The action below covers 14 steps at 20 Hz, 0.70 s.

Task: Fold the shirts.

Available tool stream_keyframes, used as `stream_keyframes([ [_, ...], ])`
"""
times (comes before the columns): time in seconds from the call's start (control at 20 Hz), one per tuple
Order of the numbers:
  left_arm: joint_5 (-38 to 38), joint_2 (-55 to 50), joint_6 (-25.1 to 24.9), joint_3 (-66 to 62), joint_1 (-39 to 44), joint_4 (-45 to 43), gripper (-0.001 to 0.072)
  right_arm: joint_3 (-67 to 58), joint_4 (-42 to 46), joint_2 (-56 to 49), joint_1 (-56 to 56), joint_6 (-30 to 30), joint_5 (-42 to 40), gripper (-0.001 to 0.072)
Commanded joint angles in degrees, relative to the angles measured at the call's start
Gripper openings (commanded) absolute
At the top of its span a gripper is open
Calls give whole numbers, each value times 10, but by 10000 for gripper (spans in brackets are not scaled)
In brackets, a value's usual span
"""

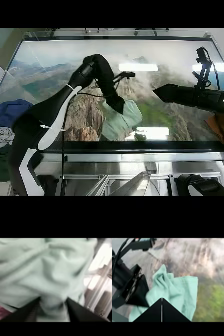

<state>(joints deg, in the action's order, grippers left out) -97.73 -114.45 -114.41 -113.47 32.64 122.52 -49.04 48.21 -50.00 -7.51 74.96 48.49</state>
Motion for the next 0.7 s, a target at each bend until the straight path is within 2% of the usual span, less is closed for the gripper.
stream_keyframes([
  [0.0, -29, 4, 44, -1, 30, -1, 588, 0, 7, 0, 30, 0, 85, 20],
  [0.05, -30, 10, 68, -1, 21, -1, 655, 0, 6, 0, 31, 0, 108, 20],
  [0.1, -33, 17, 95, -1, 8, 1, 662, 0, 7, 0, 31, 0, 125, 20],
  [0.25, -64, 48, 133, 12, -47, 1, 661, 0, 7, -1, 31, 0, 154, 20],
  [0.35, -52, 100, 146, 85, -88, 1, 660, 0, 8, -2, 31, -3, 165, 20],
  [0.4, -30, 136, 151, 142, -109, 1, 660, 0, 16, -5, 31, -8, 159, 20],
  [0.55, 84, 235, 152, 326, -157, 28, 660, 0, 81, -60, 35, 40, 125, 36],
  [0.65, 146, 271, 150, 428, -168, 77, 661, 0, 68, -132, 37, 29, 131, 661],
])
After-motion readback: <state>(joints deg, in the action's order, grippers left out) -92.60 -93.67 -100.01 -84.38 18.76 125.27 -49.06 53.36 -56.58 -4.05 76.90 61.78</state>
